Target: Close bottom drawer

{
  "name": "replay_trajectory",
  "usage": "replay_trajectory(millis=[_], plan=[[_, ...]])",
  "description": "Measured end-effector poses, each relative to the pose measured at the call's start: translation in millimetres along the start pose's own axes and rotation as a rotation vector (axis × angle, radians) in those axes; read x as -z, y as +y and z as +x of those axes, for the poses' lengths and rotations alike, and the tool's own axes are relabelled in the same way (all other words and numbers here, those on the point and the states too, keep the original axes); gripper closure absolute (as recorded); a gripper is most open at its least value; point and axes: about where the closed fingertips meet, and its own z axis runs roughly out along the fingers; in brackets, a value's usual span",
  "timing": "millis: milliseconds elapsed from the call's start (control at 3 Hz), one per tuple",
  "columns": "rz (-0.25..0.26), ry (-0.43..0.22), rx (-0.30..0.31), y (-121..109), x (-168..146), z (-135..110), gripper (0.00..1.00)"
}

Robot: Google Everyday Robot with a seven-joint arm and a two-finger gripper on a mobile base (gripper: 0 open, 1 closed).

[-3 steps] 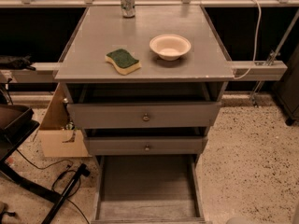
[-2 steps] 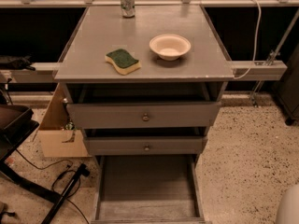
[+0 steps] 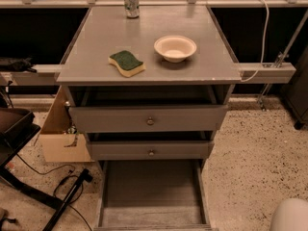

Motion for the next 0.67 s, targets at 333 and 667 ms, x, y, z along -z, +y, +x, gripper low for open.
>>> replay_trajectory(millis=[333,667], plan=[[0.007,-0.055,0.034,-11.2,-16.6,-19.4,1.00],[0.019,-0.128,0.083,-29.2,-24.9,-51.4,1.00]])
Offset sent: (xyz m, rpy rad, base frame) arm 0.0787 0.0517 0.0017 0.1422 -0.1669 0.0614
